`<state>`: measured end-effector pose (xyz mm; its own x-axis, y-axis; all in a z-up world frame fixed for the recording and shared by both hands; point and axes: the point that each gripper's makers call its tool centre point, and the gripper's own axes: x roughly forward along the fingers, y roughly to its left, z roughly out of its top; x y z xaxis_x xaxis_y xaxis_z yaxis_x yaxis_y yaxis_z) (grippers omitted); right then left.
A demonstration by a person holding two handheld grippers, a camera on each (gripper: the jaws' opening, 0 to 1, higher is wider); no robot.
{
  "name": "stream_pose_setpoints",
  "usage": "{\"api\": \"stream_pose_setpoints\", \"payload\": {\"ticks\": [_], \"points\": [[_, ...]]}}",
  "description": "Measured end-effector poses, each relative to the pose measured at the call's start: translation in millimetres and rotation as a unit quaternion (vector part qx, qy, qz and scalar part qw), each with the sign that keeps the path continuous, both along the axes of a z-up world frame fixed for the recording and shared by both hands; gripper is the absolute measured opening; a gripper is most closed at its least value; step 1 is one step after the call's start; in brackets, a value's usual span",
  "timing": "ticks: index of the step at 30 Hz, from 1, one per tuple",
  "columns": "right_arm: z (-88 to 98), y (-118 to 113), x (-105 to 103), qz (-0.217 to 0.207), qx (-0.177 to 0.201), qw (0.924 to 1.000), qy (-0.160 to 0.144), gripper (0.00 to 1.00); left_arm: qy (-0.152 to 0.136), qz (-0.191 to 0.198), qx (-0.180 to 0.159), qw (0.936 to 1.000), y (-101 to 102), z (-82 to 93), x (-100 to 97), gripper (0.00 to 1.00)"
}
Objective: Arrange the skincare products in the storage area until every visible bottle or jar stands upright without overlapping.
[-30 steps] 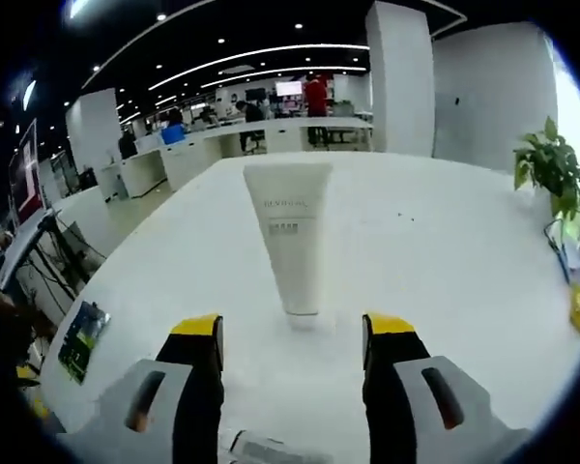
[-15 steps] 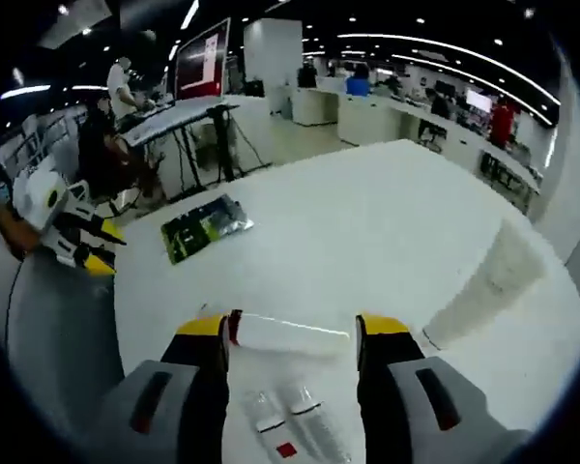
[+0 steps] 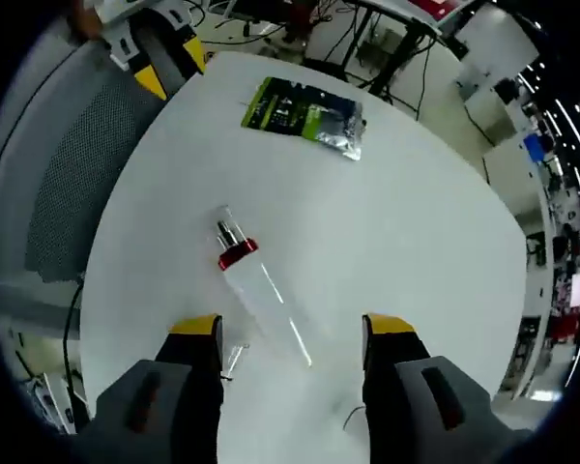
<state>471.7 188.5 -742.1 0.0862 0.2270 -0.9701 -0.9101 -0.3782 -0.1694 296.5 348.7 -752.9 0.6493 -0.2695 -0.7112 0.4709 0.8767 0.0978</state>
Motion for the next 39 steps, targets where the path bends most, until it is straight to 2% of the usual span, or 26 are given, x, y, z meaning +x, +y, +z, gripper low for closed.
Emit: {"api": "stream_pose_setpoints", "payload": {"ticks": [6,9,10,13,14,15,17,18,21,25,31,35,39], "points": [[-17.7,-5,-17,0.023,-0.026,0.9992,0.018,0.58,0.003,-0.007,0.001,1.0000,-2,-1.3,-1.4,0.28],[-26.9,-9,-23,0.036,-0.039,0.9982,0.028,0.54,0.006,-0.011,0.003,0.9999,-3,-2.5,-2.1,0.28],[-31.9,-11,-27,0.048,-0.058,0.9964,0.040,0.50,0.007,-0.009,0.001,0.9999,-2,-2.5,-2.0,0.28],[-37.7,-3,-25,0.045,-0.051,0.9969,0.038,0.43,0.007,-0.004,0.000,1.0000,-1,-2.5,-1.3,0.28],[-41.1,-1,-31,0.037,-0.051,0.9963,0.059,0.41,0.006,-0.004,0.000,1.0000,-1,-2.7,-1.1,0.28],[-43.1,0,-32,0.035,-0.056,0.9958,0.064,0.41,0.006,-0.004,0.000,1.0000,-1,-2.9,-1.0,0.28],[-49.0,1,-24,0.067,-0.081,0.9936,0.043,0.39,0.008,-0.004,0.001,1.0000,0,-3.5,-1.5,0.28],[-51.4,3,-26,0.088,-0.087,0.9913,0.046,0.39,0.008,-0.005,0.002,1.0000,0,-3.4,-1.7,0.28],[-58.4,4,-22,0.094,-0.097,0.9898,0.044,0.41,0.009,-0.004,0.003,0.9999,0,-4.0,-1.9,0.28],[-64.5,0,-19,0.101,-0.117,0.9867,0.049,0.37,0.004,-0.005,0.006,1.0000,1,-2.9,-1.2,0.27],[-67.0,4,-20,0.116,-0.123,0.9840,0.058,0.30,0.007,0.002,0.005,1.0000,2,-3.7,-1.1,0.27],[-70.5,2,-21,0.130,-0.128,0.9817,0.055,0.31,0.009,0.001,0.006,0.9999,2,-5.0,-1.5,0.27],[-72.2,4,-20,0.127,-0.123,0.9827,0.053,0.30,0.010,0.002,0.006,0.9999,2,-4.4,-2.1,0.27]]}}
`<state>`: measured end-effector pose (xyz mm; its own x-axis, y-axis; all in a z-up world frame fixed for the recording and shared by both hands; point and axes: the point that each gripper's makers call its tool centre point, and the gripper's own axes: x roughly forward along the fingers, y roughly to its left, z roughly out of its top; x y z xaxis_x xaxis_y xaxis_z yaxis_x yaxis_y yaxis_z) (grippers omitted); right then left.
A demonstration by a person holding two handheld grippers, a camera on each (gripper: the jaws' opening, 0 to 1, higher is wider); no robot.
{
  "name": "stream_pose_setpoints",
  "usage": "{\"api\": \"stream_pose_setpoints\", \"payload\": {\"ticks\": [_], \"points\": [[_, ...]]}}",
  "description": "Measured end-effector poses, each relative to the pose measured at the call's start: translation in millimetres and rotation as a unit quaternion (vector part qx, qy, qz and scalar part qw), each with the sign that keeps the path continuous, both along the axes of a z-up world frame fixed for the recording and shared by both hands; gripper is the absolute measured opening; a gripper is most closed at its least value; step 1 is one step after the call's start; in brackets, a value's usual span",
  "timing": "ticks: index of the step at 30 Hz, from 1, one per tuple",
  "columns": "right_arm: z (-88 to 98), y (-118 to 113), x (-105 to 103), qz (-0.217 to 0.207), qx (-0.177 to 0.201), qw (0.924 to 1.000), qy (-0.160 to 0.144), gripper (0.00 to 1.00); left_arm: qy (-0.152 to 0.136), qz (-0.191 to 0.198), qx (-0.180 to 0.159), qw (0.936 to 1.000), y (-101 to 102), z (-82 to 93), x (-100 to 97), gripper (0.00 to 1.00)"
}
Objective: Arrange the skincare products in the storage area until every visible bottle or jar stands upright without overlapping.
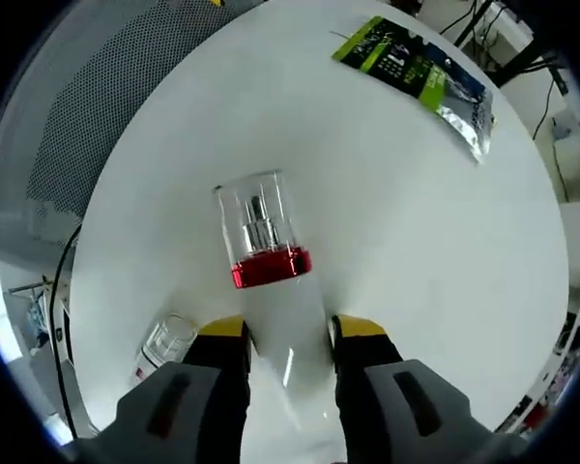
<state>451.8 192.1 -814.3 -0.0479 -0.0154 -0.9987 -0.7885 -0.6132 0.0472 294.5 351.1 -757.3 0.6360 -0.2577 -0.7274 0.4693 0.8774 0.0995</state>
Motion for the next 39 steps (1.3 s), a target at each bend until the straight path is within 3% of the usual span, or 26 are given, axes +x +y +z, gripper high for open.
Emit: {"api": "stream_pose_setpoints", "payload": {"ticks": [10,15,20,23,28,33,35,37,38,39], "points": [[0.5,1,-1,-0.005,0.010,0.9999,-0.008,0.31,0.000,0.003,0.002,1.0000,1,0.6,-0.2,0.27],[0.2,-3,-2,-0.051,-0.003,0.9984,-0.024,0.27,0.006,-0.002,0.006,1.0000,0,-1.9,-1.8,0.27],[3.4,-3,2,-0.130,0.023,0.9912,-0.011,0.24,-0.001,0.007,0.004,1.0000,3,0.1,-0.1,0.27],[7.7,-3,8,-0.129,0.040,0.9904,-0.030,0.24,-0.001,0.008,0.005,1.0000,4,-0.6,-0.4,0.27],[24.9,7,12,-0.163,0.080,0.9830,-0.026,0.24,-0.003,0.005,0.004,1.0000,2,-0.2,0.2,0.27],[51.3,25,19,-0.218,0.149,0.9645,-0.020,0.24,-0.008,0.003,0.002,1.0000,1,0.9,1.2,0.27],[63.9,32,22,-0.256,0.179,0.9499,-0.010,0.24,-0.009,0.002,0.002,1.0000,1,1.3,1.1,0.27],[78.6,40,22,-0.293,0.219,0.9305,0.009,0.24,-0.009,0.002,0.000,1.0000,0,2.0,1.1,0.27],[87.2,43,24,-0.318,0.241,0.9169,0.013,0.24,-0.010,0.002,-0.001,1.0000,0,2.3,1.1,0.27],[89.6,44,24,-0.325,0.247,0.9125,0.016,0.24,-0.010,0.003,-0.002,0.9999,1,2.9,1.4,0.27]]}}
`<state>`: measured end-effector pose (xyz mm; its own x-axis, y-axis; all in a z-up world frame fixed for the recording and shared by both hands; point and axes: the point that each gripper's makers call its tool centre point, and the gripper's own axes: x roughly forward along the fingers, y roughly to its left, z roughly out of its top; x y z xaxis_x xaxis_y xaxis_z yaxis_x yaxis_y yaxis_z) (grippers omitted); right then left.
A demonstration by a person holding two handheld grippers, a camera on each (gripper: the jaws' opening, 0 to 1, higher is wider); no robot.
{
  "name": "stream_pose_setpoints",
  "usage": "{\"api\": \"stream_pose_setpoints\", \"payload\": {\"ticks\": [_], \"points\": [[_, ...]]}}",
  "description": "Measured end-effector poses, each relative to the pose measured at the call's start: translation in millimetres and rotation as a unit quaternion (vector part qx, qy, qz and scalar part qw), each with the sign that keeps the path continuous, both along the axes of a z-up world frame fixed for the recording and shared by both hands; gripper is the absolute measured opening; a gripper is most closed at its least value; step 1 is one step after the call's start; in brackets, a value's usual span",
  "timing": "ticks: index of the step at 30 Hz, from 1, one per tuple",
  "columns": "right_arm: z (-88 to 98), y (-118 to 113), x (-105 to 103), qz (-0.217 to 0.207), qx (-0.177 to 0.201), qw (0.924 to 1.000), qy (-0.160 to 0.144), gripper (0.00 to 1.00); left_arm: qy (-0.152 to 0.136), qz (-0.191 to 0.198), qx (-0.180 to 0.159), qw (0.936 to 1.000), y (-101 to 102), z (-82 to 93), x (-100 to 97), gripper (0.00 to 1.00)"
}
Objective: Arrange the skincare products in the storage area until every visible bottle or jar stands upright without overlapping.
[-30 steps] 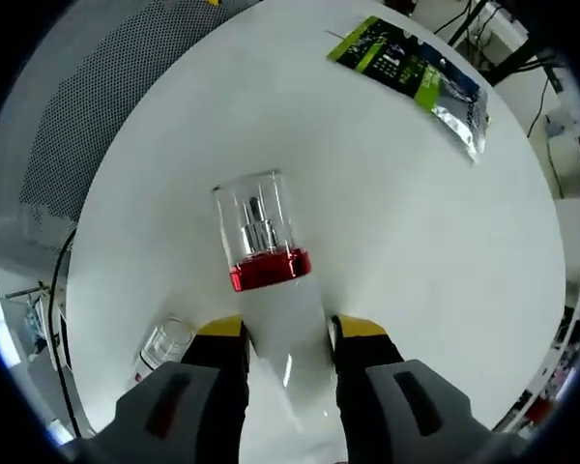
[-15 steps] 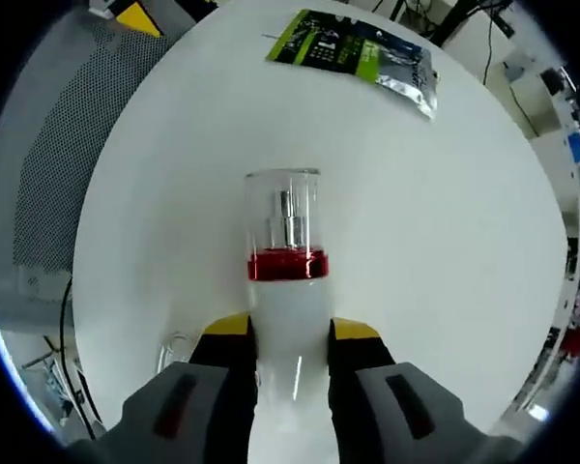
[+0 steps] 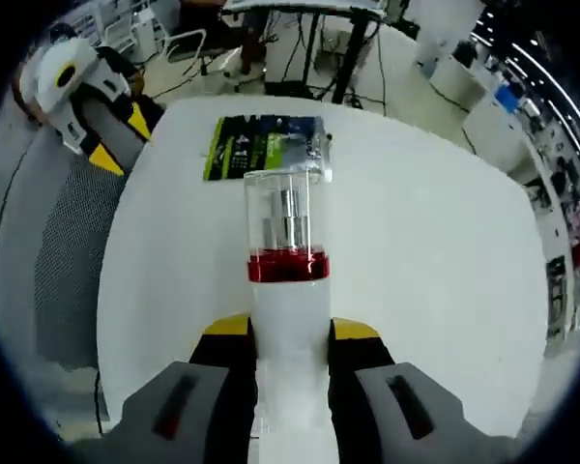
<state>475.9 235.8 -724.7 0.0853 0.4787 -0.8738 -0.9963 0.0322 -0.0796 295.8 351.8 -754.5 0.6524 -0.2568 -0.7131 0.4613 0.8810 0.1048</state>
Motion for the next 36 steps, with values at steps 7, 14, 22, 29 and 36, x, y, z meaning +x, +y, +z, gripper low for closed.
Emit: {"api": "stream_pose_setpoints", "payload": {"ticks": [7,14,22,29,36], "points": [[58.4,17,-9,-0.150,0.190,0.9679,0.067,0.24,-0.022,0.008,-0.025,0.9994,-2,9.8,4.7,0.27],[109.7,21,-41,-0.260,0.355,0.8876,0.137,0.25,-0.053,0.006,-0.056,0.9970,-10,22.7,9.4,0.31],[152.9,15,-82,-0.305,0.485,0.7993,0.182,0.25,-0.078,0.000,-0.087,0.9932,-14,34.7,13.0,0.38],[151.9,5,-102,-0.304,0.490,0.7951,0.188,0.26,-0.073,0.013,-0.255,0.9641,-28,65.9,14.2,0.60],[167.2,6,-120,-0.289,0.516,0.7818,0.199,0.26,-0.052,-0.048,-0.357,0.9316,-48,101.1,-3.0,0.65]]}}
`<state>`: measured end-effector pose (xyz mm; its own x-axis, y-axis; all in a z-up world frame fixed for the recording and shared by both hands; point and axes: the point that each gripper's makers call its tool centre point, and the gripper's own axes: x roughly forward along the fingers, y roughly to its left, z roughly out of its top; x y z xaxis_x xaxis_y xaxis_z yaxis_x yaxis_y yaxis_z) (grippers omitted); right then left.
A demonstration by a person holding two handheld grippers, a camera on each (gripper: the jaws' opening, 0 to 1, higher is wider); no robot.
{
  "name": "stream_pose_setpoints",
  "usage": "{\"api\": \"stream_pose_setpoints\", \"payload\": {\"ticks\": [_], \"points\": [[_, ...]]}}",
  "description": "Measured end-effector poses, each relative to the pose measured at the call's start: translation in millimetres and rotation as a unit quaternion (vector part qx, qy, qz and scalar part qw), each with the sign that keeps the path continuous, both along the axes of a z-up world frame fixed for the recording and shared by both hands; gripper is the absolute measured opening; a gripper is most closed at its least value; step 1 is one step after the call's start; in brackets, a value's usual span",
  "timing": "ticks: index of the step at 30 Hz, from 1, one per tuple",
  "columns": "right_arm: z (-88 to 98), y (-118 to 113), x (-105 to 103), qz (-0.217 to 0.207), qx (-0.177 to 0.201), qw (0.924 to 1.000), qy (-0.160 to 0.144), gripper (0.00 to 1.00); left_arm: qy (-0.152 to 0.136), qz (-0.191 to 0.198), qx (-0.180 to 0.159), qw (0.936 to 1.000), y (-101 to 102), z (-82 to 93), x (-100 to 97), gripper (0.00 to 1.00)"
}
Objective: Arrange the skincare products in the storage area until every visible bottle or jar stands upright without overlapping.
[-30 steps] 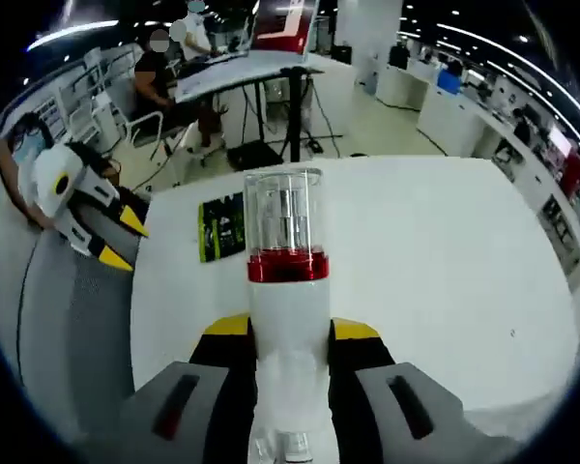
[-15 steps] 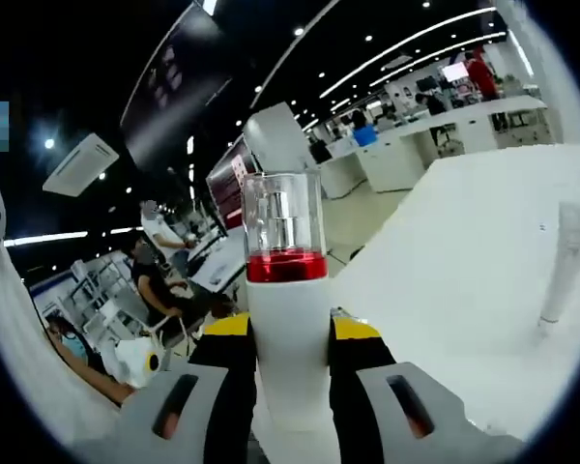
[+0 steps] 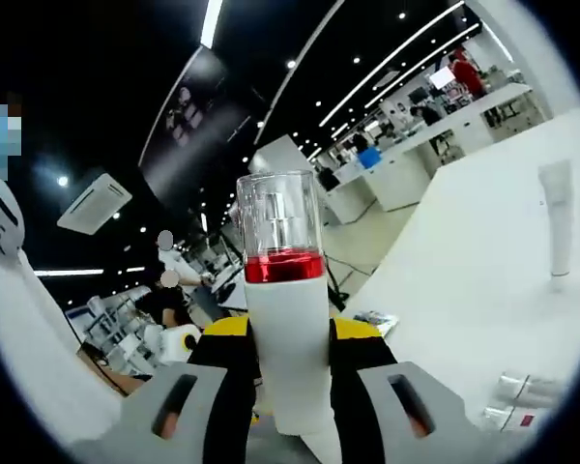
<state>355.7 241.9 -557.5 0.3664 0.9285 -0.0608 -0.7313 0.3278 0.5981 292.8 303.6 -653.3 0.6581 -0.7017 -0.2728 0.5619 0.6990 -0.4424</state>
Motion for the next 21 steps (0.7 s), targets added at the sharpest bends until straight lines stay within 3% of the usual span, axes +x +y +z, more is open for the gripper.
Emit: {"api": "stream_pose_setpoints", "payload": {"ticks": [2,5,10,13,16,18,19,21], "points": [[3.1,3,-4,0.008,0.005,1.0000,-0.001,0.26,-0.007,-0.025,-0.006,0.9996,-8,8.1,-5.0,0.67],[7.1,8,-11,0.027,0.007,0.9996,-0.001,0.26,-0.007,-0.056,-0.048,0.9973,-22,26.1,-7.7,0.69],[15.9,17,-29,0.067,0.012,0.9976,-0.007,0.27,-0.011,-0.068,-0.141,0.9876,-39,62.6,-3.8,0.68],[20.7,21,-39,0.086,0.015,0.9961,-0.014,0.27,-0.025,-0.080,-0.148,0.9854,-47,70.3,-6.7,0.60],[27.4,27,-57,0.127,0.024,0.9914,-0.018,0.27,-0.030,-0.097,-0.150,0.9835,-57,75.1,-9.7,0.61],[30.3,29,-63,0.144,0.028,0.9890,-0.018,0.27,-0.032,-0.134,-0.163,0.9770,-66,79.7,-18.6,0.60],[32.3,30,-67,0.155,0.030,0.9871,-0.023,0.27,-0.033,-0.157,-0.192,0.9681,-69,87.0,-25.0,0.59],[36.8,31,-73,0.172,0.037,0.9842,-0.025,0.27,-0.020,-0.169,-0.210,0.9627,-69,87.0,-27.7,0.55]]}}
